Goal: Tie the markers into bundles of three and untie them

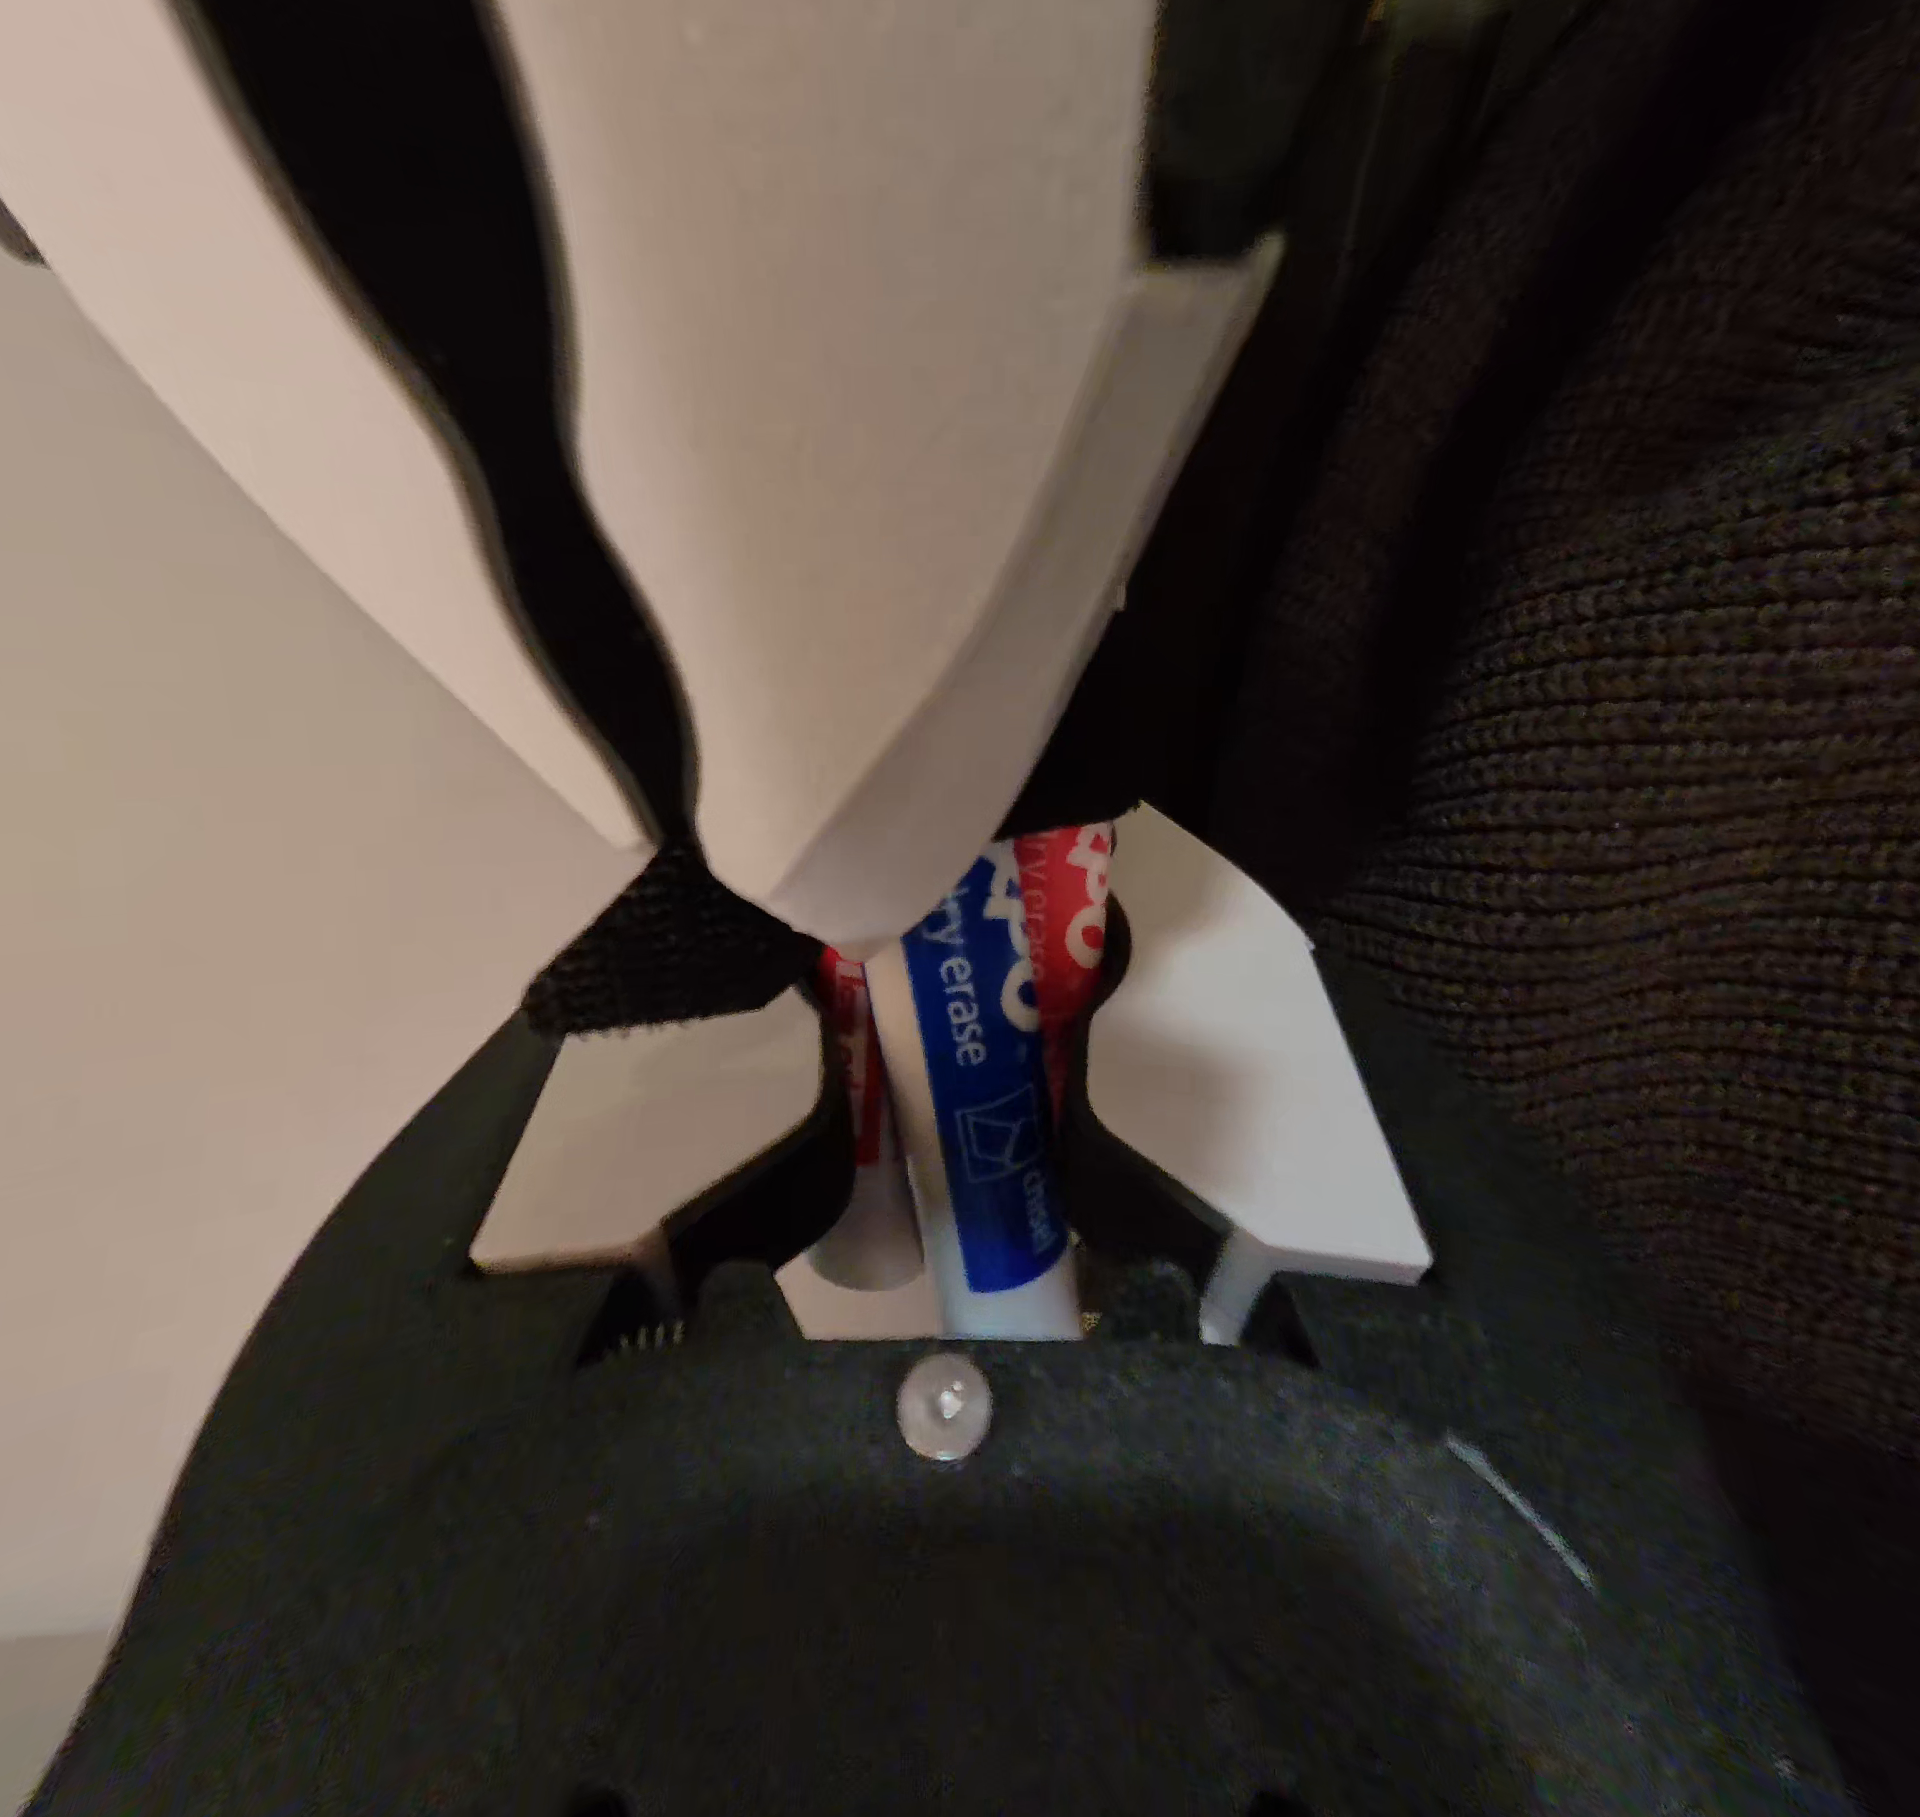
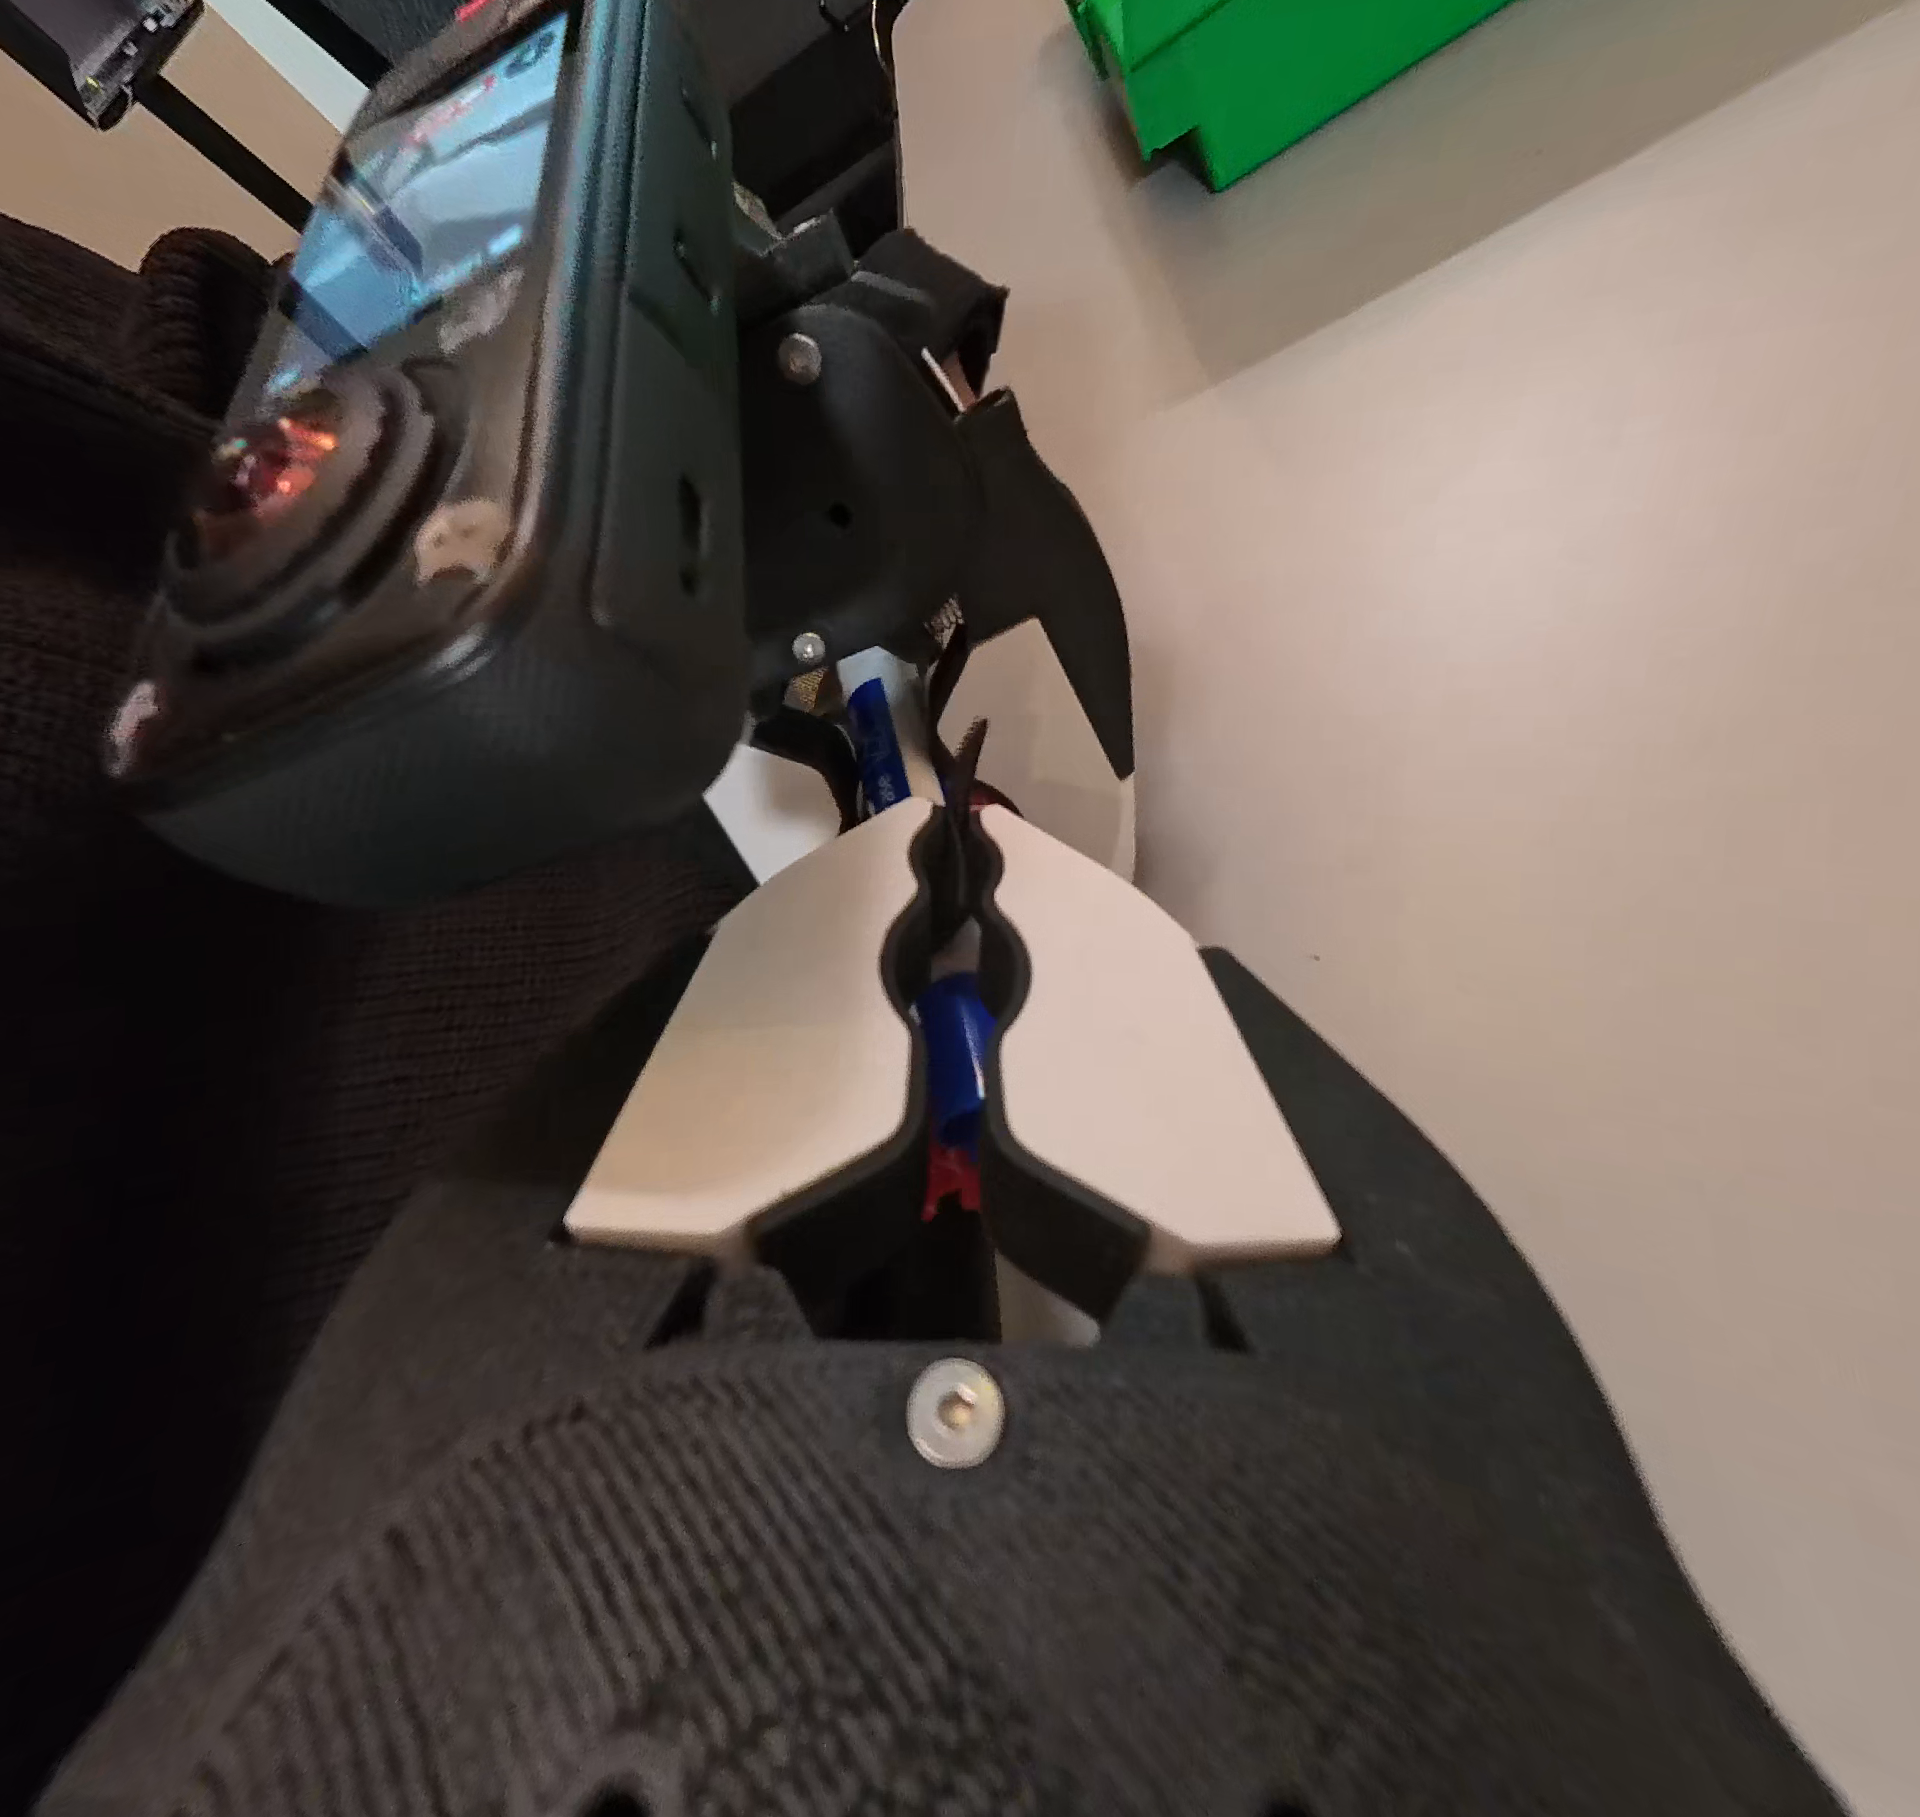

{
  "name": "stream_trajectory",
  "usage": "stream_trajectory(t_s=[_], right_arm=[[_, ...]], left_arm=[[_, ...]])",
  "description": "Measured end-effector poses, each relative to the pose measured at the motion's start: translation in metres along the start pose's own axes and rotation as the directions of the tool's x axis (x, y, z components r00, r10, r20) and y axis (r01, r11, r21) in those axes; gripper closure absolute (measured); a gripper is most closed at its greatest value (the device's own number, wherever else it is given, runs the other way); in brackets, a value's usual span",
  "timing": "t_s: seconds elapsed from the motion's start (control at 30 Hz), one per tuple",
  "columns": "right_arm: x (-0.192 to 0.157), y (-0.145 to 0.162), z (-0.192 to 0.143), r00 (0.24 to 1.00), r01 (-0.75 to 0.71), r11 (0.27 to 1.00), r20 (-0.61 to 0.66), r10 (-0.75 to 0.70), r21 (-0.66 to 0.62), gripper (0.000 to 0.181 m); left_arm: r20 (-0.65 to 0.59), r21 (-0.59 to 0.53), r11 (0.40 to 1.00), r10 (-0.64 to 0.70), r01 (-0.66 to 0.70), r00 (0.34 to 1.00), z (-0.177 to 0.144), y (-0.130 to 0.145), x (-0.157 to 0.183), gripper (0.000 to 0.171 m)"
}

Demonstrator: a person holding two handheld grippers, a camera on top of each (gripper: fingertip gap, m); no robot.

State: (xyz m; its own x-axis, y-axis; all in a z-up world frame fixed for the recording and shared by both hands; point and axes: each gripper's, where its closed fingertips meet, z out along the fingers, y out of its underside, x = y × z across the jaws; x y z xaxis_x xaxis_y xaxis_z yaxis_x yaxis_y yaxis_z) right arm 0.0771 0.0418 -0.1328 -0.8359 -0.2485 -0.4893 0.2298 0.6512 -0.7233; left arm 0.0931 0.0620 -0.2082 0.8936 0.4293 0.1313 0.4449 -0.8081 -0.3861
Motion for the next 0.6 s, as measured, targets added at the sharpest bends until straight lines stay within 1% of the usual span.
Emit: stream_trajectory(t_s=[0.13, 0.23, 0.33, 0.43, 0.53, 0.6], right_arm=[[0.002, -0.001, -0.001, 1.0, -0.018, 1.0, -0.013, 0.018, 0.001, 0.178], [0.001, 0.0, -0.001, 1.0, -0.024, 1.0, -0.006, 0.024, 0.0, 0.178], [-0.001, -0.001, 0.0, 1.0, -0.002, 1.0, -0.008, 0.002, -0.002, 0.178], [-0.001, -0.004, -0.001, 1.0, 0.007, 1.0, -0.004, -0.007, 0.019, 0.176], [-0.001, -0.01, -0.005, 1.0, -0.018, 0.998, 0.024, 0.017, 0.067, 0.176], [0.0, -0.012, -0.007, 0.999, -0.033, 0.996, 0.035, 0.03, 0.087, 0.17]], left_arm=[[-0.003, 0.023, 1.0, -0.021, 0.021, 1.0, 0.001, -0.003, -0.002, 0.125], [0.01, 0.018, 1.0, -0.003, 0.002, 1.0, 0.001, -0.003, -0.002, 0.126], [-0.018, 0.021, 1.0, 0.001, 0.0, 1.0, 0.0, -0.002, 0.001, 0.127], [-0.027, 0.038, 0.999, -0.001, 0.002, 1.0, 0.0, -0.002, 0.0, 0.127], [-0.031, 0.045, 0.999, -0.004, 0.006, 1.0, 0.0, -0.002, -0.001, 0.127], [-0.027, 0.048, 0.999, -0.014, 0.015, 1.0, -0.001, -0.002, -0.003, 0.127]])
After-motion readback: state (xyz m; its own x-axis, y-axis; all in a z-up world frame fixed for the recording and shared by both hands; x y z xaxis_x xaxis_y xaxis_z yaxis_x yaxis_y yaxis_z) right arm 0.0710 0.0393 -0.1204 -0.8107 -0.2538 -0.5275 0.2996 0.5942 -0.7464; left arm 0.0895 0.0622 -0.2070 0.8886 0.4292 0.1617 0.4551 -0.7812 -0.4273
